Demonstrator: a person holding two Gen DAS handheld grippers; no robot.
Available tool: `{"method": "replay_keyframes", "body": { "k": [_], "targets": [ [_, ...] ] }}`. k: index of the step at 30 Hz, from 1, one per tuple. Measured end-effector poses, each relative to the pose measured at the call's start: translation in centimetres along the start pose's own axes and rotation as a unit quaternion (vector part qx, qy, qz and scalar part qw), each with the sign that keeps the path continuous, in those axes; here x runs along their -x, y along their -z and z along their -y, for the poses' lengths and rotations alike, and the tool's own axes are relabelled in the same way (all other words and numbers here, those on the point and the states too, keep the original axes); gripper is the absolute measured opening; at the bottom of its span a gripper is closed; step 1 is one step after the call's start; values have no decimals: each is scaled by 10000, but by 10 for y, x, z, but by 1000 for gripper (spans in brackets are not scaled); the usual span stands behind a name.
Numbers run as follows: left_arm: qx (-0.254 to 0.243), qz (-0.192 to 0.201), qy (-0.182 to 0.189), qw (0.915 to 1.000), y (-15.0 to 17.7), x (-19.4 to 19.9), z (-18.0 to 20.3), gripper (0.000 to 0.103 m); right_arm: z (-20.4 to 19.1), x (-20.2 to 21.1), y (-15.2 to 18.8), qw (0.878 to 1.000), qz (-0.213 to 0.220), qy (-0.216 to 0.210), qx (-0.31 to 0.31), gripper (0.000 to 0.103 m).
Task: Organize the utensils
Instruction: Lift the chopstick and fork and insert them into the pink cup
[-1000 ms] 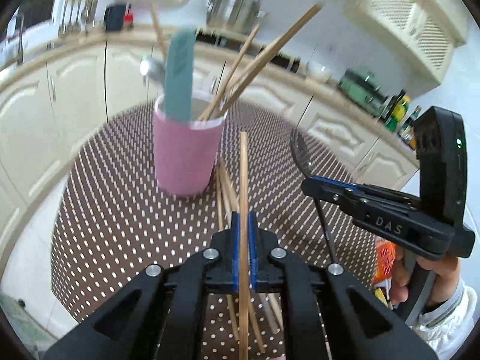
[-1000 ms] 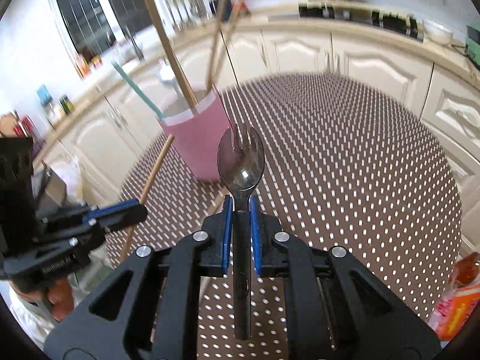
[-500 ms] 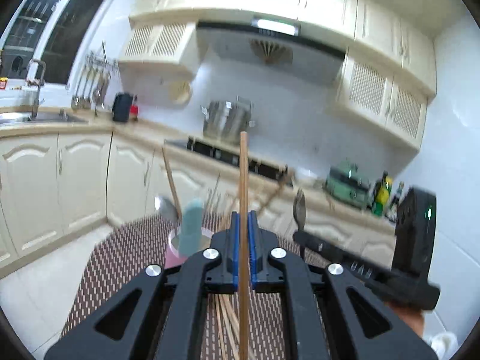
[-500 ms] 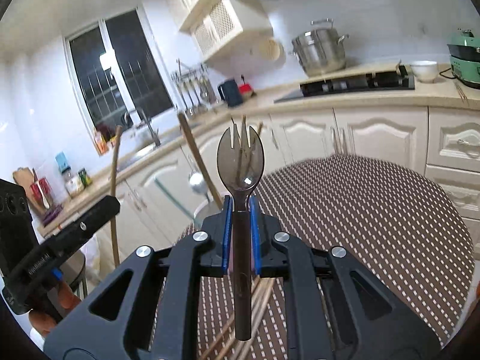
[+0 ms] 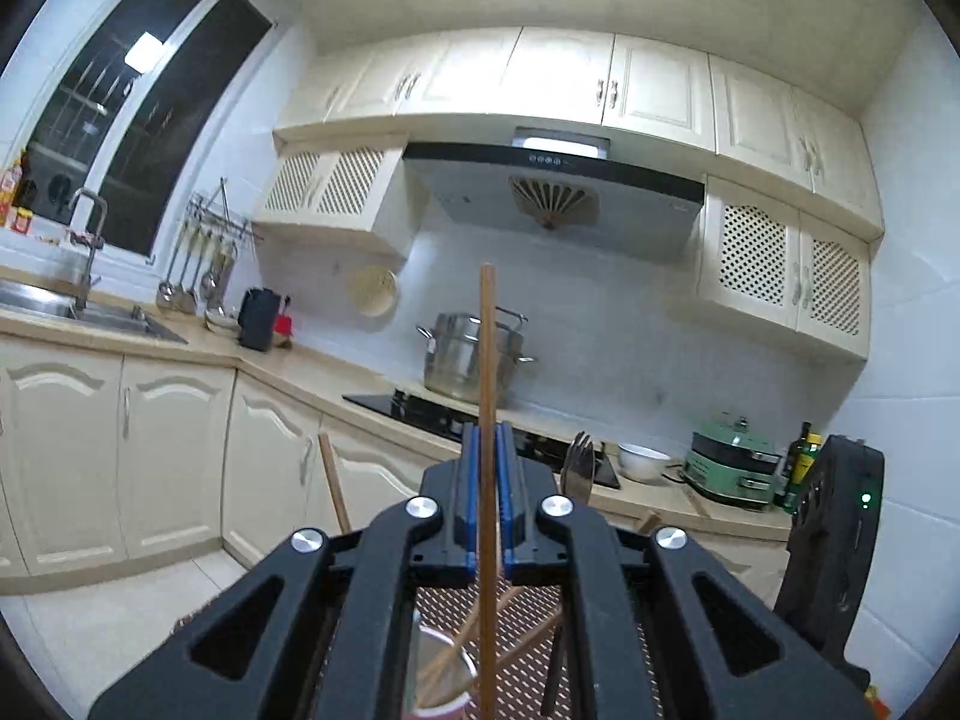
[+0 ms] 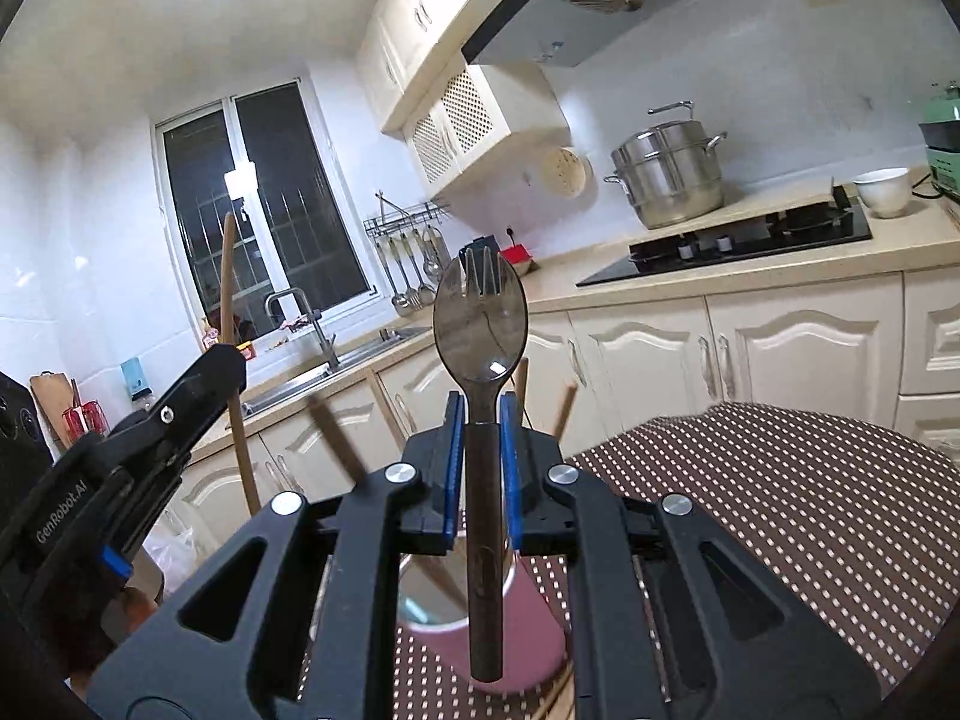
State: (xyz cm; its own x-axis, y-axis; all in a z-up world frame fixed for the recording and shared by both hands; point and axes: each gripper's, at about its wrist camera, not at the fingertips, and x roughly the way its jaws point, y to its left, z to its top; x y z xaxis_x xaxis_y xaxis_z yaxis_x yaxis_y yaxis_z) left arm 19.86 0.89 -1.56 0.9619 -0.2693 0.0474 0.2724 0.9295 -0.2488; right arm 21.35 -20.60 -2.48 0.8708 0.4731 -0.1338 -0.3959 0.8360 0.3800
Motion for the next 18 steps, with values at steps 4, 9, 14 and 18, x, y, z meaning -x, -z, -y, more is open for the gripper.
{"method": "replay_keyframes", "body": {
  "k": [4, 9, 14, 18],
  "targets": [
    [-215, 183, -106, 9995, 2, -11, 5, 5, -1, -13, 0, 9998, 129, -144, 45, 12],
    [-428, 483, -284, 9975, 6, -19, 9, 5, 1, -25, 1, 9991, 247, -349, 0, 12],
    [-445, 592, -425, 9963, 10, -30, 7, 5, 6, -33, 3, 9985, 270, -473, -68, 12],
    [-359, 559, -520, 9964, 16, -42, 0, 5, 6, -37, 6, 9985, 242, -482, -19, 12]
  ]
}}
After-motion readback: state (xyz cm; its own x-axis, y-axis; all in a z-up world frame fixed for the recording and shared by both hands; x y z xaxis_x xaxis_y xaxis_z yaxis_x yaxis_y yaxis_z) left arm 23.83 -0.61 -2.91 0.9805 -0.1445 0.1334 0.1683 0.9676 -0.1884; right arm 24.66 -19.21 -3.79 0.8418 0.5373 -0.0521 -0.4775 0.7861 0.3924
